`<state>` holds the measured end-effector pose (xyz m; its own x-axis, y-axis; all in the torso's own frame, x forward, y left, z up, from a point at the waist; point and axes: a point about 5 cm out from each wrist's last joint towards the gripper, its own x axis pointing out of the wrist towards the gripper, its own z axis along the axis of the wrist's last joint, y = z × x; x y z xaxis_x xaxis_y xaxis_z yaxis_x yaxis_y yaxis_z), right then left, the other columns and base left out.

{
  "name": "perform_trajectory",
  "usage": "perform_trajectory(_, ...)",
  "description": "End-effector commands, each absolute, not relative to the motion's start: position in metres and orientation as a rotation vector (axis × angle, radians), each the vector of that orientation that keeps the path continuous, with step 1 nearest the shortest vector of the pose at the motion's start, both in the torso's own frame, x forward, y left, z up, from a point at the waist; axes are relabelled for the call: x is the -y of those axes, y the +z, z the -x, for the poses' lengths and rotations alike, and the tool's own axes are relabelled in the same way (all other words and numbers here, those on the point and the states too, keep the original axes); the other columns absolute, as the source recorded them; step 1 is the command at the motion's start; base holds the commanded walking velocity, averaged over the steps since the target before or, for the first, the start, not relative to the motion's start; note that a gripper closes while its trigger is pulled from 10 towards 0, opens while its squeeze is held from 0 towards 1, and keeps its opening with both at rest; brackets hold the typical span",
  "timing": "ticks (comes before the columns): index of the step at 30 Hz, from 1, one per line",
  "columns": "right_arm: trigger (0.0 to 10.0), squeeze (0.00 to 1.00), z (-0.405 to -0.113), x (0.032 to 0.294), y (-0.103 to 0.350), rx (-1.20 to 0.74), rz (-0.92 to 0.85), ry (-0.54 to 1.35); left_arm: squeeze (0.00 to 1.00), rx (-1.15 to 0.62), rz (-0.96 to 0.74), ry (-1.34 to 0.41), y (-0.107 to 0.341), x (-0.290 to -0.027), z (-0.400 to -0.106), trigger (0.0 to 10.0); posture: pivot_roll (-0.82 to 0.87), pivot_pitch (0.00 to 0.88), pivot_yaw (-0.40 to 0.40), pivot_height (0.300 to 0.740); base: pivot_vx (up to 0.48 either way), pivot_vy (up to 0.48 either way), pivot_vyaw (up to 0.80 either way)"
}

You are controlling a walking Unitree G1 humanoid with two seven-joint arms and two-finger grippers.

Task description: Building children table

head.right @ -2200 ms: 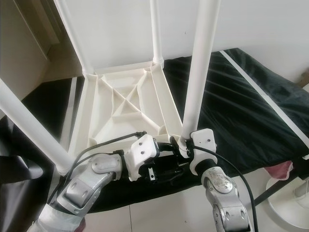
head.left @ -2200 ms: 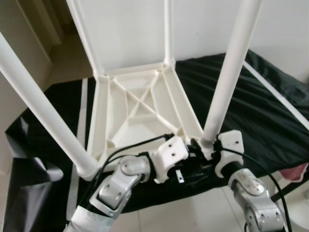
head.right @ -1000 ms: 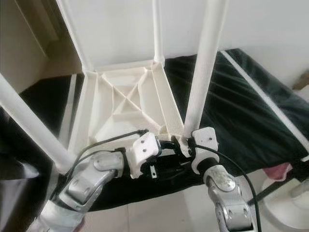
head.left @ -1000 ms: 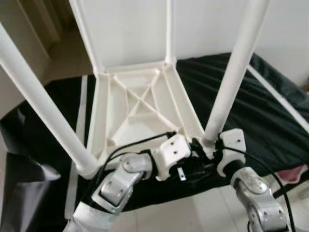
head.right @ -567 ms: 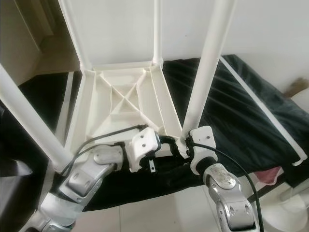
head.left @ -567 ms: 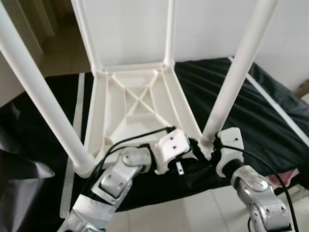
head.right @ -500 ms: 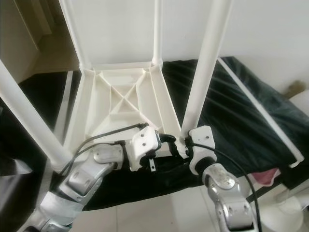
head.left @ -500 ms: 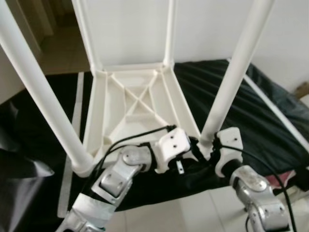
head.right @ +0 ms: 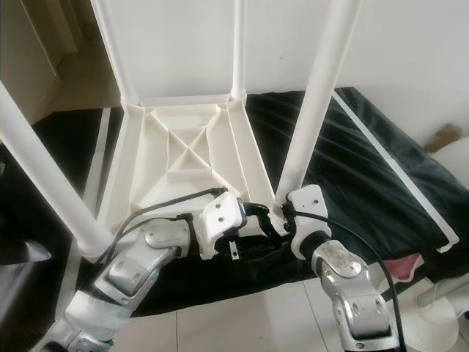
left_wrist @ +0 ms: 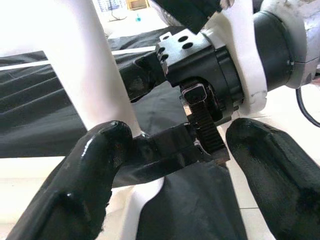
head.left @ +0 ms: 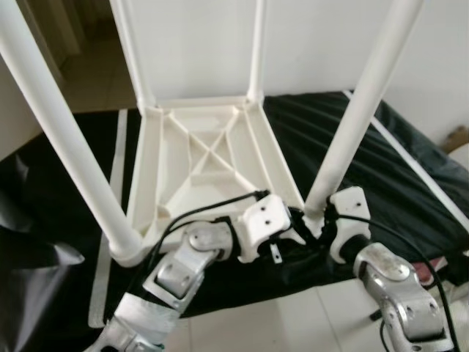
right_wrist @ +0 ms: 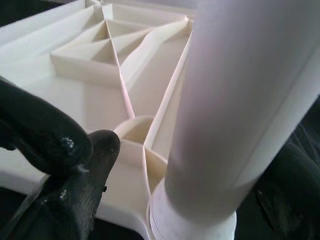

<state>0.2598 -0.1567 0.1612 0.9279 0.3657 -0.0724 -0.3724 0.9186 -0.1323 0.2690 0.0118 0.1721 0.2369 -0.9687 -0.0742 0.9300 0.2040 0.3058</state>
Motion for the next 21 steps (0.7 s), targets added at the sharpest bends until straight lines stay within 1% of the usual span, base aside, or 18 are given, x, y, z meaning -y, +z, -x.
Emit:
perform_trajectory(1, 10.0, 0.00, -0.262, 0.152, 0.163, -0.009, 0.141, 0.373, 0.00, 0.139, -0.334, -1.287, 0.171, -0.017, -0.275, 10.0, -0.08, 0.000, 0.009, 0.740, 0.000, 0.000, 0.00)
perform_trajectory(6, 10.0, 0.00, -0.263, 0.148, 0.163, 0.013, 0.140, 0.365, 0.00, 0.136, -0.328, -1.267, 0.172, -0.020, -0.278, 10.0, -0.07, 0.000, 0.010, 0.740, 0.000, 0.000, 0.00)
perform_trajectory(7, 10.0, 0.00, -0.263, 0.146, 0.161, 0.022, 0.123, 0.344, 0.00, 0.138, -0.313, -1.227, 0.173, -0.025, -0.281, 10.0, -0.05, 0.000, 0.030, 0.740, 0.000, 0.000, 0.00)
perform_trajectory(9, 10.0, 0.00, -0.262, 0.145, 0.155, 0.029, 0.093, 0.295, 0.00, 0.105, -0.246, -1.126, 0.172, -0.037, -0.285, 10.0, 0.00, 0.000, 0.007, 0.740, 0.000, 0.000, 0.00)
perform_trajectory(10, 10.0, 0.00, -0.262, 0.145, 0.155, 0.029, 0.093, 0.295, 0.00, 0.105, -0.246, -1.126, 0.172, -0.037, -0.285, 10.0, 0.00, 0.000, 0.007, 0.740, 0.000, 0.000, 0.00)
perform_trajectory(11, 10.0, 0.00, -0.262, 0.144, 0.152, 0.035, 0.067, 0.282, 0.00, 0.096, -0.229, -1.084, 0.170, -0.041, -0.285, 10.0, 0.01, 0.000, -0.006, 0.740, 0.000, 0.000, 0.00)
perform_trajectory(13, 10.0, 0.00, -0.262, 0.144, 0.152, 0.035, 0.067, 0.282, 0.00, 0.096, -0.229, -1.084, 0.170, -0.041, -0.285, 10.0, 0.01, 0.000, -0.006, 0.740, 0.000, 0.000, 0.00)
perform_trajectory(14, 10.0, 0.00, -0.263, 0.145, 0.149, 0.045, 0.074, 0.269, 0.00, 0.102, -0.216, -1.050, 0.170, -0.045, -0.284, 10.0, 0.03, 0.000, -0.014, 0.740, 0.000, 0.000, 0.00)
perform_trajectory(15, 10.0, 0.00, -0.267, 0.148, 0.147, 0.050, 0.052, 0.243, 0.00, 0.114, -0.214, -1.010, 0.170, -0.047, -0.285, 10.0, 0.05, 0.000, -0.039, 0.740, 0.000, 0.000, 0.00)
perform_trajectory(21, 10.0, 0.00, -0.282, 0.159, 0.152, 0.089, 0.005, 0.194, 0.00, 0.142, -0.236, -0.998, 0.170, -0.053, -0.290, 10.0, 0.05, 0.000, -0.056, 0.740, 0.000, 0.000, 0.00)
